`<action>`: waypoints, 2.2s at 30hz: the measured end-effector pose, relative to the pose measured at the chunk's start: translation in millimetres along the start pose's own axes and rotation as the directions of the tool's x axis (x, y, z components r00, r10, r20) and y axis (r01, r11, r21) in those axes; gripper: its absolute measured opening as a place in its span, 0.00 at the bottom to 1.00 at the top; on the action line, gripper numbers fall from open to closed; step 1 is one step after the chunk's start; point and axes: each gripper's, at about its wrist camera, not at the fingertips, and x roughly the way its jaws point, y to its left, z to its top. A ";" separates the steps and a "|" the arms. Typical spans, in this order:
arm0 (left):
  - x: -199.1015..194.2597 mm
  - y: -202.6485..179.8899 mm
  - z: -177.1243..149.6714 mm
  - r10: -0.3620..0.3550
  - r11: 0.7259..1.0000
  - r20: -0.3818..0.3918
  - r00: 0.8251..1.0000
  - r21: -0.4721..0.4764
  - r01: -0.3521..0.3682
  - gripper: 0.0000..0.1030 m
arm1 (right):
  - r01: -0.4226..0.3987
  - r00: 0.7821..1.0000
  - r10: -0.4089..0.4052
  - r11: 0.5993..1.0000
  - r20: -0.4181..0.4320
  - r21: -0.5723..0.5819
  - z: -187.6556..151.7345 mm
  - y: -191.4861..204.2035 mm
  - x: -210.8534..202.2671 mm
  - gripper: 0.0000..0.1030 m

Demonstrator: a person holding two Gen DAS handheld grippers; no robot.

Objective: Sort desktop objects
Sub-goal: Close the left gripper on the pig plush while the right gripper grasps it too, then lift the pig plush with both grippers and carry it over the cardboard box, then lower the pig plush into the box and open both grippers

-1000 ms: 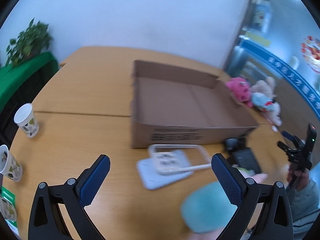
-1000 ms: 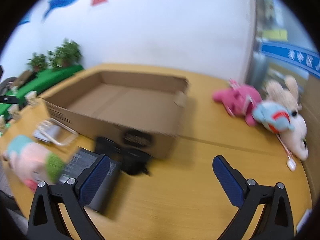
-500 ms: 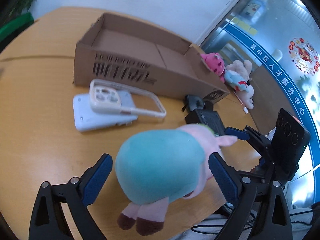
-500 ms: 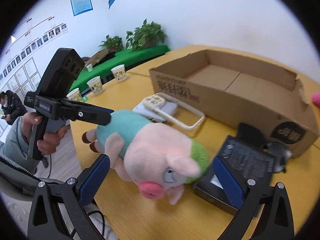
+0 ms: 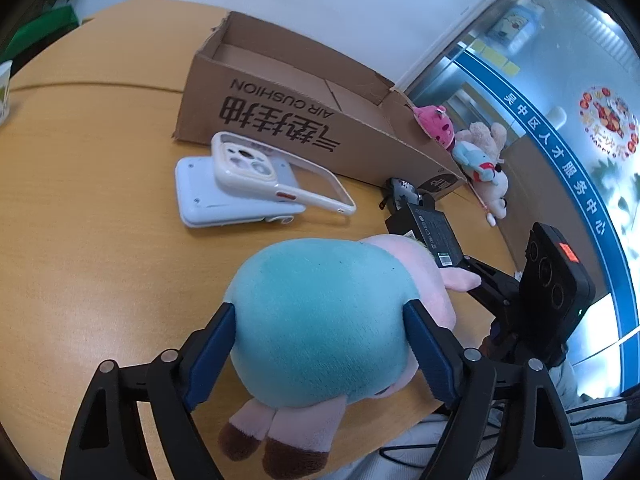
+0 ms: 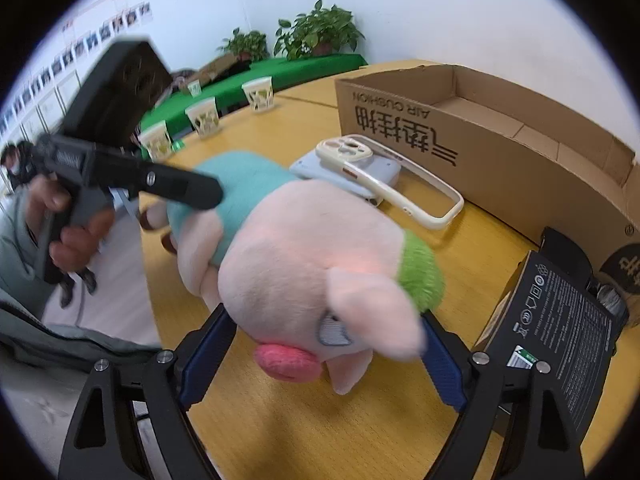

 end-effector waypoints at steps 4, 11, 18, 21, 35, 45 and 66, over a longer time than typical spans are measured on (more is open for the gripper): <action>-2.4 -10.7 5.0 0.016 0.999 0.006 1.000 0.038 -0.016 0.68 | 0.034 0.999 -0.034 0.999 0.018 0.010 0.7 2.2 -3.6 0.75; -38.5 -66.0 49.0 -0.014 0.981 0.179 0.984 0.193 -0.021 0.65 | 0.165 0.968 -0.159 0.986 0.194 -0.016 33.9 -9.7 -56.7 0.73; -81.7 -149.3 144.2 -0.099 0.890 0.389 0.916 0.445 -0.093 0.65 | 0.345 0.872 -0.319 0.938 0.372 -0.006 102.4 -46.0 -140.3 0.73; -97.2 -167.2 184.0 -0.150 0.866 0.442 0.885 0.491 -0.099 0.65 | 0.434 0.815 -0.382 0.901 0.436 -0.021 134.1 -57.2 -170.9 0.73; -116.2 -170.6 313.9 -0.198 0.868 0.543 0.816 0.484 -0.112 0.65 | 0.488 0.754 -0.383 0.871 0.533 -0.064 259.1 -117.9 -181.4 0.73; -44.9 -83.0 372.8 -0.087 0.933 0.471 0.878 0.348 -0.094 0.65 | 0.393 0.843 -0.323 0.916 0.430 -0.082 297.9 -178.1 -84.9 0.73; 175.4 94.3 405.8 0.174 0.985 0.037 0.984 0.004 -0.174 0.65 | 0.138 0.989 -0.146 0.977 0.036 0.161 268.1 -309.3 188.6 0.72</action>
